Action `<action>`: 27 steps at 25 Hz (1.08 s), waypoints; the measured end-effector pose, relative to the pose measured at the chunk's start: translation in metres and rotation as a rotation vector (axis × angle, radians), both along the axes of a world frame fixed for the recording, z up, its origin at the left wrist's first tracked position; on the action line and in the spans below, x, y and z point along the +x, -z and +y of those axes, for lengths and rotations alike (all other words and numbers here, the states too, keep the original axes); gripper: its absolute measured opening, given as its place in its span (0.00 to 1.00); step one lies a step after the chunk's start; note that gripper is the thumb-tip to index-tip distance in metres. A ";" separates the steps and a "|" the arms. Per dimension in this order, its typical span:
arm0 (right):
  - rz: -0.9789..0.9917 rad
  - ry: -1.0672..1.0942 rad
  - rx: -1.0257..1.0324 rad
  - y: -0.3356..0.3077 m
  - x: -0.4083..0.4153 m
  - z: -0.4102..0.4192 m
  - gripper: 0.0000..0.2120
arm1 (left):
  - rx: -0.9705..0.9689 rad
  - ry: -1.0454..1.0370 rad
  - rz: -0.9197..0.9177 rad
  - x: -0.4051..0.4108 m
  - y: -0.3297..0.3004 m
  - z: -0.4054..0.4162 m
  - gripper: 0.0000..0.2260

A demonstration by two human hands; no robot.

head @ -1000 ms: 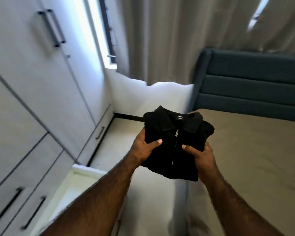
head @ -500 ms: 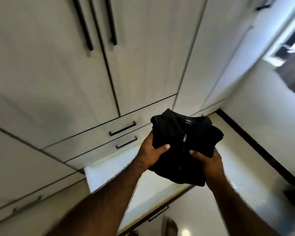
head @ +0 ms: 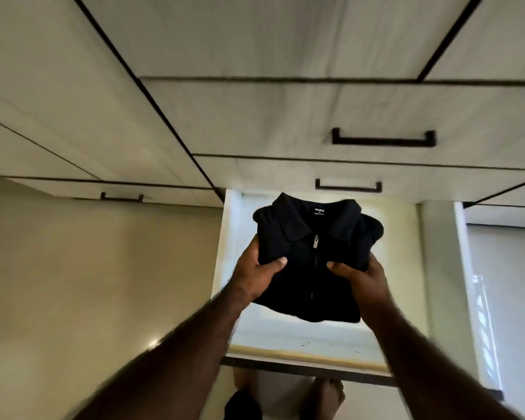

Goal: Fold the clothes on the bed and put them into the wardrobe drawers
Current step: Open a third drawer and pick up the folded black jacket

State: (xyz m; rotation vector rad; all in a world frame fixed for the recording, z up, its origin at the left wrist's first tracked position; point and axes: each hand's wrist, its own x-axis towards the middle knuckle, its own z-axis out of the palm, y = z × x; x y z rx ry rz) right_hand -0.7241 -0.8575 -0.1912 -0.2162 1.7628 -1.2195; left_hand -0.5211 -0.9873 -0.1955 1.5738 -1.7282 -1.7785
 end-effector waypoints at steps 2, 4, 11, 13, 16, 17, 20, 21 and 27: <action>-0.001 -0.034 0.040 0.053 0.005 -0.019 0.19 | 0.006 -0.016 -0.037 0.013 0.054 -0.011 0.32; -0.002 -0.076 0.067 0.103 0.009 -0.039 0.18 | 0.008 -0.037 -0.074 0.020 0.105 -0.023 0.32; 0.066 -0.211 0.048 0.257 0.005 -0.133 0.20 | -0.082 -0.169 -0.247 0.018 0.244 -0.088 0.33; 0.104 -0.267 0.097 0.282 0.004 -0.150 0.21 | -0.109 -0.164 -0.320 0.014 0.260 -0.103 0.36; 0.377 -0.382 0.329 0.316 0.002 -0.162 0.35 | -0.340 0.009 -0.596 -0.003 0.279 -0.109 0.41; 0.444 -0.357 0.412 0.324 0.004 -0.157 0.40 | -0.493 0.130 -0.704 -0.006 0.286 -0.101 0.41; 0.504 -0.225 0.469 0.330 0.011 -0.131 0.36 | -0.929 0.618 -0.678 -0.004 0.308 -0.069 0.38; 0.457 -0.221 0.466 0.331 0.012 -0.123 0.30 | -0.921 0.797 -0.670 -0.001 0.316 -0.059 0.42; 0.223 -0.435 0.474 0.349 0.012 -0.099 0.15 | -0.746 0.935 -0.846 -0.002 0.334 -0.033 0.38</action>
